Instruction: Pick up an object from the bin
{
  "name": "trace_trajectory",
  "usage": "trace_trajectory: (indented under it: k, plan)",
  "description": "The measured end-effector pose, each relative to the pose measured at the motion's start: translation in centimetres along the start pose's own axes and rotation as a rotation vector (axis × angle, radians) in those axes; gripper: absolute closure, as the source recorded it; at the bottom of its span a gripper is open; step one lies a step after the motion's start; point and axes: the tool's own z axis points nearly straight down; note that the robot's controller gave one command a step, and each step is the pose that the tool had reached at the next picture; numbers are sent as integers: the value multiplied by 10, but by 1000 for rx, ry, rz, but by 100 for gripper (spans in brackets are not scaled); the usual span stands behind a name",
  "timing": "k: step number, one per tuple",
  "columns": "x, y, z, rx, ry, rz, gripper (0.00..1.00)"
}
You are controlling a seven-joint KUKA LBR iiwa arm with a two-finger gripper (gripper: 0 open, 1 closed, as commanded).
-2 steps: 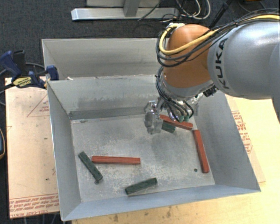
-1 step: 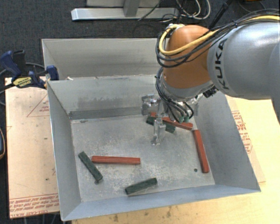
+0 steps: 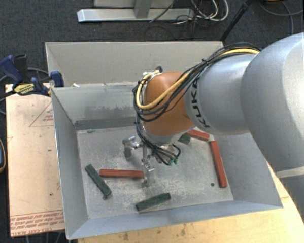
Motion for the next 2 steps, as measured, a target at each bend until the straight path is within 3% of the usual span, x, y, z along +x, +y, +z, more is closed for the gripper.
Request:
trace_trajectory:
  k: [1, 2]
  plan:
    - [-2, -3, -3, 2, -6, 4, 100]
    - [-2, -3, -3, 2, -6, 5, 0]
